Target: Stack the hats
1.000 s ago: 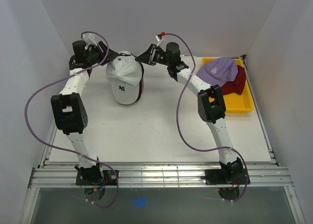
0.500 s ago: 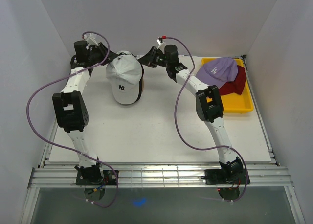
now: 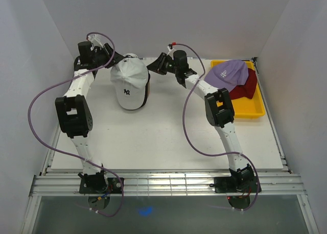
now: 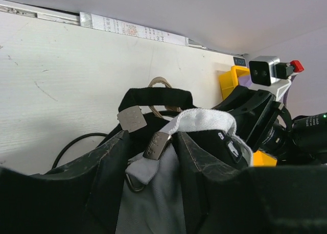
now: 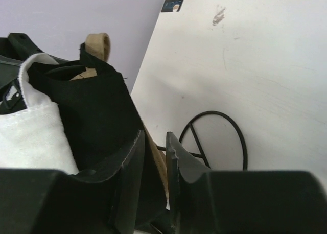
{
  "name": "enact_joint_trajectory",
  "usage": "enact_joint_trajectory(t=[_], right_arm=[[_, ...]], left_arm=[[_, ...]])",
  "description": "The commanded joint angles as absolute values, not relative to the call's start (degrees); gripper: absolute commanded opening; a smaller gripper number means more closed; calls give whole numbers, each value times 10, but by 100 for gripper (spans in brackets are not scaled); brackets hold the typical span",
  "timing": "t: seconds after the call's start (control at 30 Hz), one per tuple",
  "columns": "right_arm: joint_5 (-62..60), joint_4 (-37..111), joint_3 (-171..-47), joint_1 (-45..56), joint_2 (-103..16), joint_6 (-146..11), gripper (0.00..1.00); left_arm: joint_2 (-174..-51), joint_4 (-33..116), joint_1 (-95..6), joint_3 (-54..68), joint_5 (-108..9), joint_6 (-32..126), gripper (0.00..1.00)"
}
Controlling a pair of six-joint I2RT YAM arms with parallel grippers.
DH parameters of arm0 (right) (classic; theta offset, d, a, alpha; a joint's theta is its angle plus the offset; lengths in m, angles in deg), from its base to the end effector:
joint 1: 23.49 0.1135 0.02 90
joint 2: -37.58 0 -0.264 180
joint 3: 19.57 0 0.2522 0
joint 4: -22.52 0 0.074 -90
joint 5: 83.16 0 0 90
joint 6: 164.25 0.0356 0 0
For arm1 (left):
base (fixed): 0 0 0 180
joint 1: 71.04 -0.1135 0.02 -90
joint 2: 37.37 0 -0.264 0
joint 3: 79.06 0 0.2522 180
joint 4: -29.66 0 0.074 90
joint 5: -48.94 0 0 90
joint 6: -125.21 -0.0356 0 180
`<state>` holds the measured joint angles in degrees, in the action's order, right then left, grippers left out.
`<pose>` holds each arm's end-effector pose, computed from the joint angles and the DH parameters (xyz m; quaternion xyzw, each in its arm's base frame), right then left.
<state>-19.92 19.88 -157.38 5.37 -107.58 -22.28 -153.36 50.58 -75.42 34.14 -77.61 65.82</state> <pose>0.5109 0.2999 0.2234 -0.0103 0.7325 0.5569 0.3914 0.4817 0.0156 0.2973 -0.0755 0.8098 -0.3735 0.4461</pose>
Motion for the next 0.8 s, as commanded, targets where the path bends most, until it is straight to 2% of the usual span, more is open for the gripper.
enact_joint_trajectory(t=[0.0,0.33,0.57,0.77], right_arm=[[-185,194,-1542,38,-1016,-227,30],[-165,177,-1487,15,-944,-221,58],[-193,120,-1478,8,-927,-208,60],[-262,115,-1556,14,-980,-184,60]], left_arm=[[-1545,564,-741,377,-784,635,54],[-1597,606,-741,455,-851,622,59],[-1624,625,-741,483,-883,622,59],[-1622,624,-741,484,-879,624,60]])
